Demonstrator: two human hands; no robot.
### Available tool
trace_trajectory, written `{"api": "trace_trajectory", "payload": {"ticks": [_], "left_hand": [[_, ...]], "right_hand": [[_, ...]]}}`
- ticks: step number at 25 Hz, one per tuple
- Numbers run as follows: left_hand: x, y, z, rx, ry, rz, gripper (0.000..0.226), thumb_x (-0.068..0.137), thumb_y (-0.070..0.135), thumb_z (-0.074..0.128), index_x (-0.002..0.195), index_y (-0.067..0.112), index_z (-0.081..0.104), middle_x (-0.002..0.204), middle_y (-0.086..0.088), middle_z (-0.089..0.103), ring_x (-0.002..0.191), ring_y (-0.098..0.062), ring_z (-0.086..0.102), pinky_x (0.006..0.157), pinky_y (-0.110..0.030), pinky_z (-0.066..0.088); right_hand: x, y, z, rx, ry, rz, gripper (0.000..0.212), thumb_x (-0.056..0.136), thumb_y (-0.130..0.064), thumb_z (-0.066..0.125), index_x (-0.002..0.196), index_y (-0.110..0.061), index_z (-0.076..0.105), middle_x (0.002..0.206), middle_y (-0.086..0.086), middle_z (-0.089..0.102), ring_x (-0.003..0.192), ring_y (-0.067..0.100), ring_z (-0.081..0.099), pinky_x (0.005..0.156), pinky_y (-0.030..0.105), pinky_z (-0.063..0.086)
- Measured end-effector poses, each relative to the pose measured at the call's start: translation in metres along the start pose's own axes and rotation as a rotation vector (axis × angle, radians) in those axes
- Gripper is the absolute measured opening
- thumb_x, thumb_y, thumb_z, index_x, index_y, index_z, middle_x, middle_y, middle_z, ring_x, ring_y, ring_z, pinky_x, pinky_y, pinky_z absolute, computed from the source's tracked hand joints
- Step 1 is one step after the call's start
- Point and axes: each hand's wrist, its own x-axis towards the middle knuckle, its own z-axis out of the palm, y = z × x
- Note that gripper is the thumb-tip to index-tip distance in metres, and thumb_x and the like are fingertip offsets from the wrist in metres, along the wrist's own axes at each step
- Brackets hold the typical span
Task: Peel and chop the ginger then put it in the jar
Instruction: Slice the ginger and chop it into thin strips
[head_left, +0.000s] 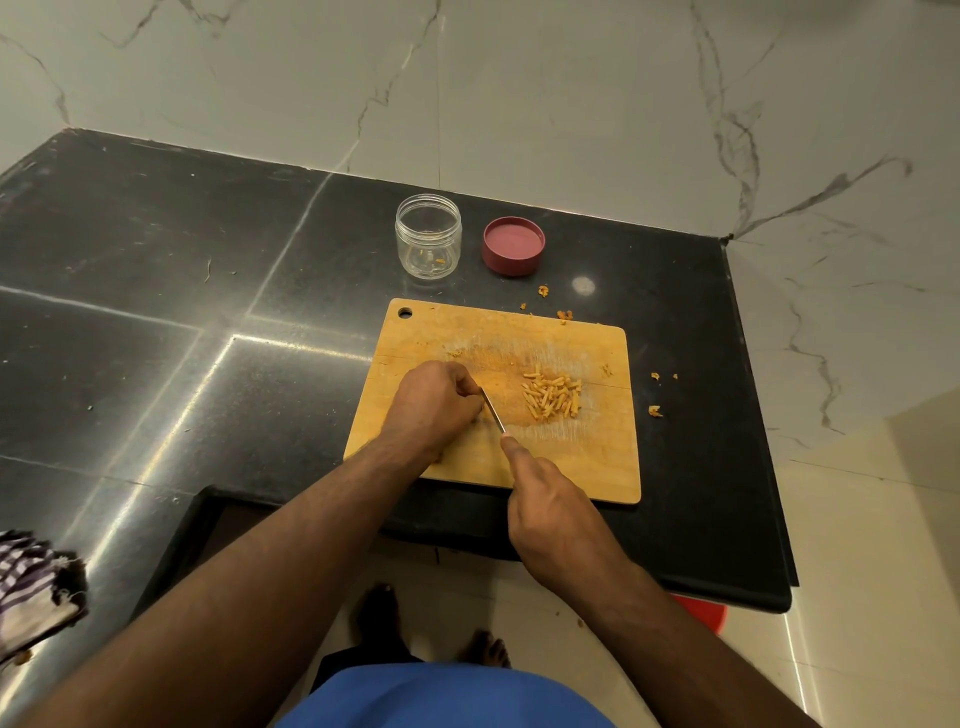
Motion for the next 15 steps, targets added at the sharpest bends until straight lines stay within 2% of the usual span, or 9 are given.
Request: {"api": "trace_trajectory", "payload": {"ticks": [4,6,8,10,13,15], "left_hand": [[-0.002,-0.001,0.0,0.005,0.008,0.002,0.008,0.088,0.02,0.07,0.095,0.02,0.075,0.09,0.007,0.068,0.083,-0.008,0.061,0.059,-0.016,0.04],[-0.003,-0.003,0.0,0.007,0.004,0.026,0.013,0.089,0.019,0.069,0.1,0.019,0.076,0.092,0.008,0.067,0.087,-0.008,0.061,0.061,-0.014,0.039],[-0.004,-0.005,-0.001,0.001,0.005,0.056,0.02,0.09,0.02,0.07,0.109,0.017,0.076,0.101,0.006,0.07,0.087,-0.005,0.058,0.068,-0.016,0.041],[-0.007,-0.007,-0.001,-0.028,0.014,0.057,0.025,0.09,0.022,0.071,0.115,0.017,0.074,0.107,0.004,0.071,0.088,-0.005,0.057,0.074,-0.017,0.042],[-0.007,-0.009,0.001,-0.032,0.041,0.02,0.023,0.088,0.023,0.074,0.11,0.017,0.073,0.101,0.004,0.071,0.087,-0.007,0.059,0.072,-0.019,0.043],[-0.005,-0.009,0.001,-0.017,0.041,0.001,0.018,0.088,0.024,0.073,0.105,0.017,0.075,0.098,0.004,0.071,0.085,-0.008,0.06,0.069,-0.019,0.043]], "right_hand": [[-0.019,0.004,0.001,0.018,0.019,-0.001,0.054,0.103,-0.018,0.037,0.154,-0.028,0.022,0.115,-0.004,0.052,0.087,0.012,0.055,0.075,0.031,0.051],[-0.021,0.01,-0.001,0.005,0.066,0.009,0.054,0.102,-0.017,0.035,0.154,-0.024,0.024,0.118,0.0,0.053,0.091,0.015,0.057,0.078,0.031,0.051],[-0.021,0.014,-0.003,-0.02,0.128,0.008,0.055,0.1,-0.017,0.034,0.154,-0.023,0.024,0.122,0.004,0.054,0.099,0.018,0.058,0.083,0.031,0.051],[-0.02,0.013,-0.004,0.046,0.149,-0.002,0.054,0.102,-0.018,0.036,0.154,-0.026,0.024,0.123,-0.001,0.054,0.096,0.013,0.058,0.081,0.027,0.052],[-0.019,0.008,-0.002,0.106,0.119,-0.021,0.053,0.104,-0.019,0.038,0.155,-0.026,0.024,0.131,-0.005,0.051,0.104,0.008,0.054,0.086,0.018,0.047],[-0.013,0.007,0.0,0.111,0.094,-0.033,0.053,0.104,-0.018,0.038,0.155,-0.024,0.024,0.138,-0.002,0.049,0.111,0.008,0.051,0.092,0.019,0.043]]}}
